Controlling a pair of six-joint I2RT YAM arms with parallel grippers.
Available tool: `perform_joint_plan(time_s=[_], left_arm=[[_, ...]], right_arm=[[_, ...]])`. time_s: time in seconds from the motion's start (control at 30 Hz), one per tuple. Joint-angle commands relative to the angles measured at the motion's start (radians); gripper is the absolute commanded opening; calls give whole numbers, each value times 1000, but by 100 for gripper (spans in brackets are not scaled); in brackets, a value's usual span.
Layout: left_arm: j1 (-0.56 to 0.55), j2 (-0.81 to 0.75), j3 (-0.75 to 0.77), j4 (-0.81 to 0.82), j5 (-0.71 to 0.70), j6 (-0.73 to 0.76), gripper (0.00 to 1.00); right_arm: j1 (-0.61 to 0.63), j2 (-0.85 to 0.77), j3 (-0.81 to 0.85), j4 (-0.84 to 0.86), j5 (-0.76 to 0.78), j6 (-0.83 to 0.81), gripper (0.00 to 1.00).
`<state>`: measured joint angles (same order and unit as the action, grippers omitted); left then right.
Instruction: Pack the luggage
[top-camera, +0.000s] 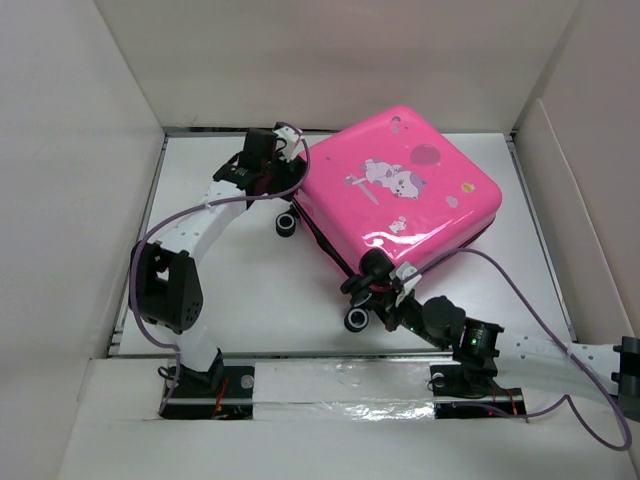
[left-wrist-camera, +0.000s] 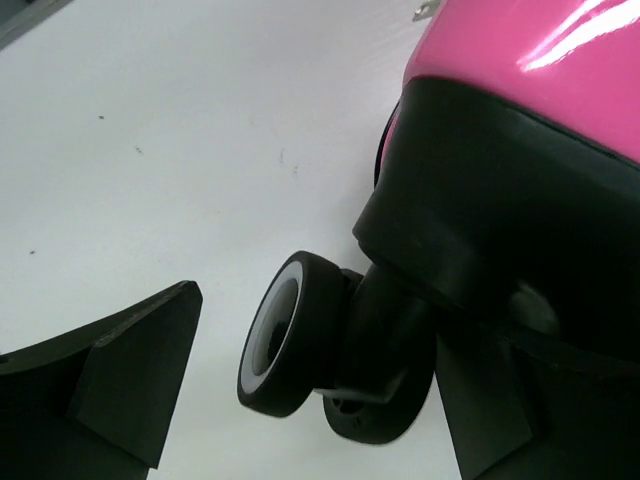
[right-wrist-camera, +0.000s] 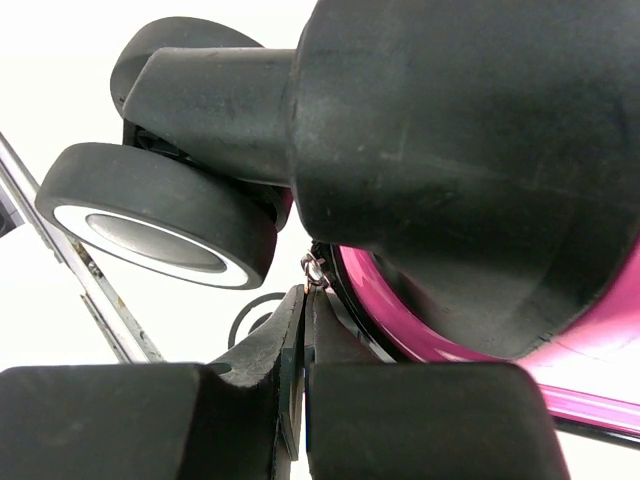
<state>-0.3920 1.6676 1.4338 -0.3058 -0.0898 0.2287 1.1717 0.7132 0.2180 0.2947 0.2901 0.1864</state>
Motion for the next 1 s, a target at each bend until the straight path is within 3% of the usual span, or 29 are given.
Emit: perform_joint_plan(time_s=[0.0,0.13,0.27,0.3,0.33,0.43,0.63,0.8,0.97], left_arm=[[45,17,50,5,125,24,88],[56,9,22,26,176,18,81],[56,14,24,27,243,14,61],[56,17,24,27,249,12,54],[56,20,24,25,254,12,37],[56,20,20,22,286,-12,17],[-85,-49,-78,21,207,-78,0],[-255,-163,-263,46,141,-170,0],[-504,-256,-410,148,99,-354,0]], right_arm=[[-3,-40,30,167,-85,15,0],[-26,-40,29,165,-100,18,0],[-55,-41,27,164,-124,21,0],[-55,-43,26,162,-127,22,0],[-67,-46,24,156,-131,22,0],[-76,-73,26,124,-134,22,0],[-127,-237,115,-101,-141,2,0],[-219,-354,202,-265,-137,-28,0],[-331,-411,257,-407,-85,-77,0]])
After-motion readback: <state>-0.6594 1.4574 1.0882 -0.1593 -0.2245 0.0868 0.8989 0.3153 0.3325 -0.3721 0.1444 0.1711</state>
